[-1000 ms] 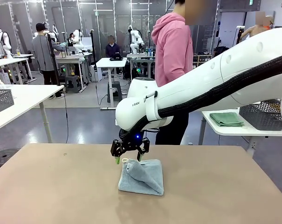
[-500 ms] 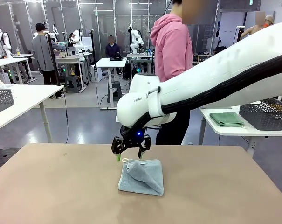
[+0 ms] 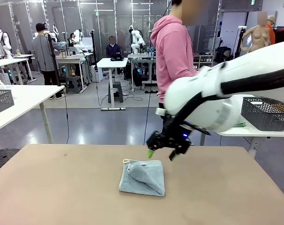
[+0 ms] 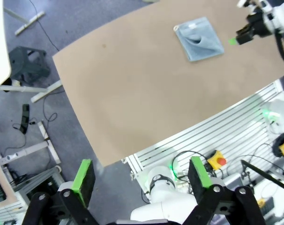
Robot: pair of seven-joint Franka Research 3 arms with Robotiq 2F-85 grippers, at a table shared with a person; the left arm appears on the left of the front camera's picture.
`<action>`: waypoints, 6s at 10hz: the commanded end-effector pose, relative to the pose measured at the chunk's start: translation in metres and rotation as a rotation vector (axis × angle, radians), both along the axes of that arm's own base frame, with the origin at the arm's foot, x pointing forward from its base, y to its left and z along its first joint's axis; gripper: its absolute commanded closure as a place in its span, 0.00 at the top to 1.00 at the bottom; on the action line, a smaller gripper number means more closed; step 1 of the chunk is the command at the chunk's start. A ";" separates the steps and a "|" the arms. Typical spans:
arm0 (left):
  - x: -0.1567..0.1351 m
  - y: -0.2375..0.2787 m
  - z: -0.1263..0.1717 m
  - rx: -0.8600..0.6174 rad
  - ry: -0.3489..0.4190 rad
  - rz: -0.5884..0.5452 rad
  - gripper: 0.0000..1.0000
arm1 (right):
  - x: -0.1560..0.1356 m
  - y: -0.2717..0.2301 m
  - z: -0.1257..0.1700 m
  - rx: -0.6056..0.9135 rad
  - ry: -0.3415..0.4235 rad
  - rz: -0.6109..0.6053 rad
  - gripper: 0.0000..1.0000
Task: Fold the towels and place them in the basket.
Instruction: Place the folded Towel with hook on the right side of the table.
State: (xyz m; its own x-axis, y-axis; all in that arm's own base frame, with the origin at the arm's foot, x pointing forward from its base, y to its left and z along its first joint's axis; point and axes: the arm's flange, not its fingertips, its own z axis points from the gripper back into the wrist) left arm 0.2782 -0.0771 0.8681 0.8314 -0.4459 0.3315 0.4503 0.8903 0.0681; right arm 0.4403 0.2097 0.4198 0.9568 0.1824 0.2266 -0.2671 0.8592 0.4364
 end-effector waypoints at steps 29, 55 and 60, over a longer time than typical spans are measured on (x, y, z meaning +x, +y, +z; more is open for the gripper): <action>-0.004 0.002 -0.001 0.004 0.000 -0.010 1.00 | 0.070 -0.018 -0.185 0.518 0.165 -0.230 0.00; -0.004 0.002 -0.001 0.004 0.000 -0.010 1.00 | 0.041 -0.312 -0.065 -0.079 0.105 -0.245 0.04; -0.004 0.002 -0.001 0.004 0.000 -0.010 1.00 | 0.039 -0.319 -0.053 -0.175 0.108 -0.331 0.42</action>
